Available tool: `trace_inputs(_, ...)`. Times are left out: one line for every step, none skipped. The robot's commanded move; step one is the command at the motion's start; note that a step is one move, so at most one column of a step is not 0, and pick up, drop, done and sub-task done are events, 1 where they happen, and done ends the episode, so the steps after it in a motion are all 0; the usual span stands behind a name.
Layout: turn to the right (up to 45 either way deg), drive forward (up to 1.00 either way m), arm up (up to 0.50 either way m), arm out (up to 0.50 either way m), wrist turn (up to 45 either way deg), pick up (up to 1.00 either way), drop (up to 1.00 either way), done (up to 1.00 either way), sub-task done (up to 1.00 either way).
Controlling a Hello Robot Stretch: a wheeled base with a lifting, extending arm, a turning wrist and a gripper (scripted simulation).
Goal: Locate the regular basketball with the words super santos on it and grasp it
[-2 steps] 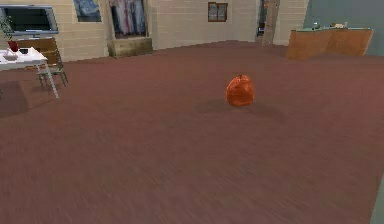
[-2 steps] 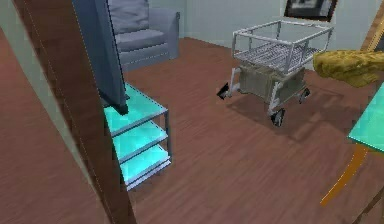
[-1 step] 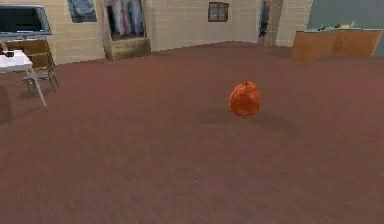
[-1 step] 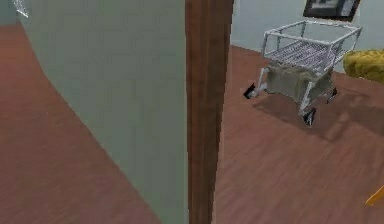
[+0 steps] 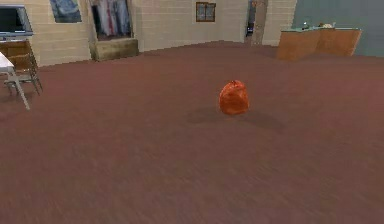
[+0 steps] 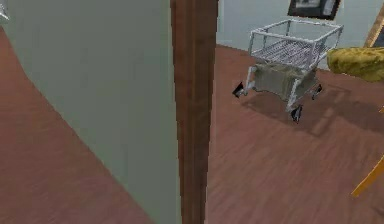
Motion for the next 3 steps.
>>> trace_inputs(0.0, 1.0, 0.0, 0.0, 0.0, 0.0, 0.0, 0.0, 0.0)
trace_inputs(0.0, 1.0, 0.0, 0.0, 0.0, 0.0, 0.0, 0.0, 0.0)
trace_inputs(0.0, 0.6, 0.0, 0.0, 0.0, 0.0, 0.0, 0.0, 0.0)
